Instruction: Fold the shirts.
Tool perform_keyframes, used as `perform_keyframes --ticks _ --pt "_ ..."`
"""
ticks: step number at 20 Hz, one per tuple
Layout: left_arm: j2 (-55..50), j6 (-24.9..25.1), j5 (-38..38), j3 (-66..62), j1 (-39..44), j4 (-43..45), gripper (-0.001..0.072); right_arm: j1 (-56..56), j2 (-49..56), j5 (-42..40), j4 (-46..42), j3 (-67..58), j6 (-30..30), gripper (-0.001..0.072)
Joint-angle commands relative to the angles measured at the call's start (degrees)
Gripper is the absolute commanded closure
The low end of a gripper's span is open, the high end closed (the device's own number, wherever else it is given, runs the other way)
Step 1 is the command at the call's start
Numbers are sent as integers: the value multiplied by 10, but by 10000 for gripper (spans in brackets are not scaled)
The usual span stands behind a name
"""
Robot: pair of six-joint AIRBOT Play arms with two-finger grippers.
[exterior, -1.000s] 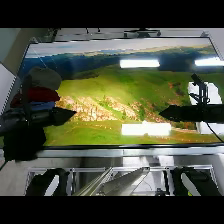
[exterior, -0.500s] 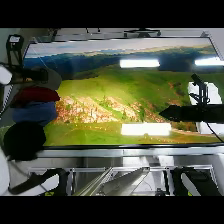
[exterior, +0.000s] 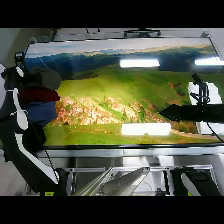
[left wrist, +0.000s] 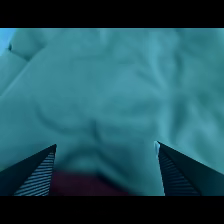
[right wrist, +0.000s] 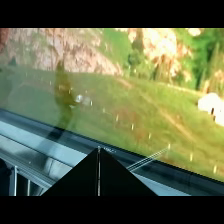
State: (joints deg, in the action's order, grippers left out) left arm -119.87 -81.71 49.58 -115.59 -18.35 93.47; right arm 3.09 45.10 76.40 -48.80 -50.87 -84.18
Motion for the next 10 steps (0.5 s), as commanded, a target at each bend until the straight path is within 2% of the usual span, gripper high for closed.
perform_keyframes --ticks 1,3,4,5,6,7,10 --pt "-69 9 -59 -8 -16 -19 -13 0 0 -1 0 0 2 694" --pt "-82 18 -65 4 -16 -19 12 0 1 -1 0 0 2 694" --pt "-85 18 -65 4 -16 -20 125 0 2 -1 0 0 2 694" --pt "-82 18 -66 3 -16 -20 304 0 3 -1 0 0 2 694" --pt "-76 18 -66 3 -16 -20 514 0 3 -1 0 0 2 694" --pt "-65 17 -66 3 -16 -22 674 0 3 -1 0 0 2 694" --pt "-15 17 -83 3 -7 -22 677 0 7 -1 0 0 2 694"
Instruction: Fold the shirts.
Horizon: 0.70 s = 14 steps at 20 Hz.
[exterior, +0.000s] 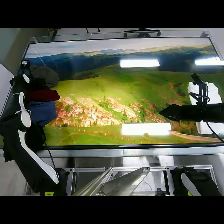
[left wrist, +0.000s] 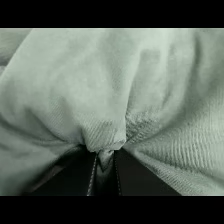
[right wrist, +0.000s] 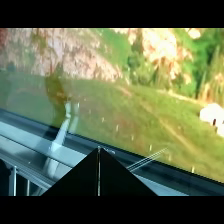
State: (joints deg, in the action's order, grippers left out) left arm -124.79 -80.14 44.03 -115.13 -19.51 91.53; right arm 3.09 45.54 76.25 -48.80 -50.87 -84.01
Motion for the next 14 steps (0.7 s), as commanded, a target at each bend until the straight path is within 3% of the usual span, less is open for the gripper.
perform_keyframes --ticks 1,5,10,14 --pt "56 2 -32 -1 12 -2 677 0 3 0 0 0 0 694" --pt "137 2 1 -1 45 -10 677 0 8 1 0 0 0 694" --pt "251 2 84 -1 109 -156 677 0 9 -2 0 0 0 694" --pt "326 1 223 -1 193 -240 678 0 9 -30 0 0 0 694"
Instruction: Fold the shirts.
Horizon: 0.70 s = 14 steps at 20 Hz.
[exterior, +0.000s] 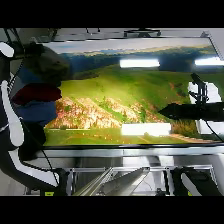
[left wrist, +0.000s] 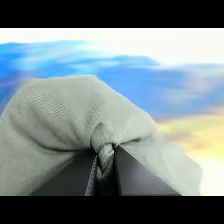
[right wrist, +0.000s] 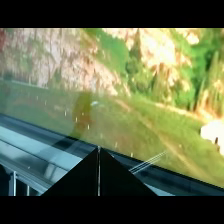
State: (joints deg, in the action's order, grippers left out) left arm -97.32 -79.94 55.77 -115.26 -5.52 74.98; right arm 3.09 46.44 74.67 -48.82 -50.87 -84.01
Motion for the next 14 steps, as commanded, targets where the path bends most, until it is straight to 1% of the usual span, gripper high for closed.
perform_keyframes --ticks 1,4,7,8,10,11,12,13,14 --pt "61 -1 154 1 79 -81 679 0 0 -14 0 0 0 694" --pt "64 -20 279 1 167 -81 679 0 0 -14 0 0 0 694" --pt "55 -61 362 1 249 -81 680 0 1 -11 0 0 0 694" --pt "53 -66 370 1 276 -81 681 0 1 -3 0 0 0 694" --pt "52 -67 356 10 327 -78 680 0 1 3 0 0 0 694" --pt "52 -67 344 25 351 -70 658 0 1 3 0 0 0 694" --pt "52 -67 333 46 369 -71 469 0 1 3 0 0 0 694" --pt "51 -67 321 71 386 -70 365 0 1 4 0 0 0 694" --pt "51 -67 312 92 396 -70 365 0 1 4 0 0 0 693"
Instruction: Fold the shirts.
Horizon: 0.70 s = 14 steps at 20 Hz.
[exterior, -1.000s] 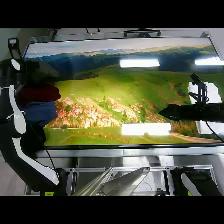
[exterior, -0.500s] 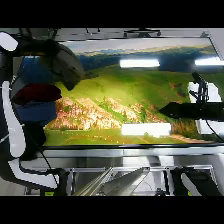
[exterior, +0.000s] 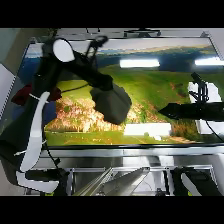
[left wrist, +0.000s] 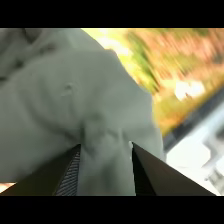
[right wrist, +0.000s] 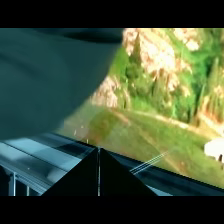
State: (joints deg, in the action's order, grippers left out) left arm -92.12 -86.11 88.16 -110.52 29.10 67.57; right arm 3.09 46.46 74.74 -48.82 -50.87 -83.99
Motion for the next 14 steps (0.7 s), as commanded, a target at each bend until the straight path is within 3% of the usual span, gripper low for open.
perform_keyframes --ticks 1,5,7,8,11,14 --pt "-1 -5 -12 56 56 4 365 0 0 6 0 0 0 693" --pt "0 -5 72 -27 25 4 365 0 0 16 0 0 16 682" --pt "11 -6 140 -68 -8 5 365 0 1 15 -2 0 45 397" --pt "28 -6 151 -57 -27 4 365 0 2 14 -5 0 56 341" --pt "119 12 105 83 -104 4 366 0 19 2 -47 0 62 341" --pt "216 36 -39 292 -186 1 366 0 66 -21 -56 0 63 341"
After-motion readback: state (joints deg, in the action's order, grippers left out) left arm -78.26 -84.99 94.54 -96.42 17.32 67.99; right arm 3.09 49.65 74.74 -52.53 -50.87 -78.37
